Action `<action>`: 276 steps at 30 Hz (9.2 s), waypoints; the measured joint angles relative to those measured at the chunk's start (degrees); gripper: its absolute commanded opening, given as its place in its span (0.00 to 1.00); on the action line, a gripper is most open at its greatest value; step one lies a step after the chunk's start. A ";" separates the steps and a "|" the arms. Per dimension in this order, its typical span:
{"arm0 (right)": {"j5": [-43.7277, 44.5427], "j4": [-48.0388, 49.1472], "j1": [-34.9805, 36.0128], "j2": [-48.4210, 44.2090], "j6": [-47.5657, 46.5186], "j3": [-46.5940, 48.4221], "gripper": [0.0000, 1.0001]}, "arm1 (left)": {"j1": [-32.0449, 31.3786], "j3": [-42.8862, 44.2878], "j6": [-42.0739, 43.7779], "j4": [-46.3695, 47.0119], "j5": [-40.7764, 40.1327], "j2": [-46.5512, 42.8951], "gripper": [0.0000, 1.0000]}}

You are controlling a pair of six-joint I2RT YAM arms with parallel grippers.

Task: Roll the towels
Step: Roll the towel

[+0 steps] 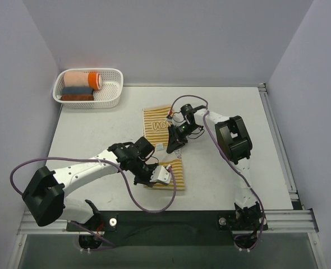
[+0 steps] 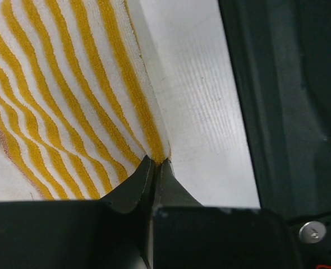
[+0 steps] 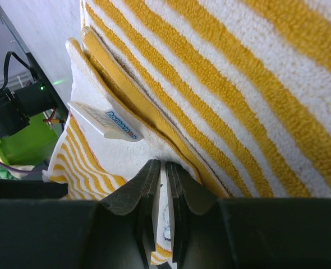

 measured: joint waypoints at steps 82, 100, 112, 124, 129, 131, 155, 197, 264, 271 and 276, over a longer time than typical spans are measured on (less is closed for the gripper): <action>-1.40 3.10 -1.73 -8.44 1.77 -11.65 0.00 | 44.59 27.26 -17.97 0.37 18.29 32.70 0.62; 1.33 -0.66 -1.03 -8.22 1.20 -8.59 0.00 | 15.02 0.35 0.26 22.64 -4.61 7.52 0.57; 2.62 -4.98 -1.40 -8.15 -2.21 -3.85 0.20 | 18.62 0.52 8.94 21.88 -3.80 15.32 0.27; 0.48 -7.02 -7.08 -12.50 -3.91 -3.37 0.35 | 20.15 3.89 8.98 14.47 -2.08 17.18 0.47; -4.37 1.33 -5.07 -18.01 6.10 -3.48 0.31 | 20.15 4.33 8.11 13.57 -1.70 17.40 0.51; -6.03 5.53 -3.13 -18.73 9.99 -4.13 0.30 | 20.17 4.61 7.65 13.16 -1.57 17.42 0.54; 3.54 13.90 2.67 -4.42 11.50 -4.57 0.20 | 20.41 -3.34 3.54 18.58 -0.04 5.07 0.77; 10.99 -3.58 -8.41 -34.56 -18.38 -20.17 0.59 | 23.69 32.26 -0.13 -22.10 17.00 42.97 0.00; -4.90 -7.93 7.80 -9.31 -35.69 -10.60 0.00 | 47.80 13.27 -12.00 -9.84 27.50 12.46 0.59; -14.51 -21.35 5.73 2.16 -35.19 -0.17 0.00 | 37.99 0.63 -10.32 3.48 17.55 -8.09 0.68; -18.23 -29.51 5.22 7.74 -35.80 5.01 0.00 | 20.50 -7.19 -3.10 12.02 5.18 -16.90 0.72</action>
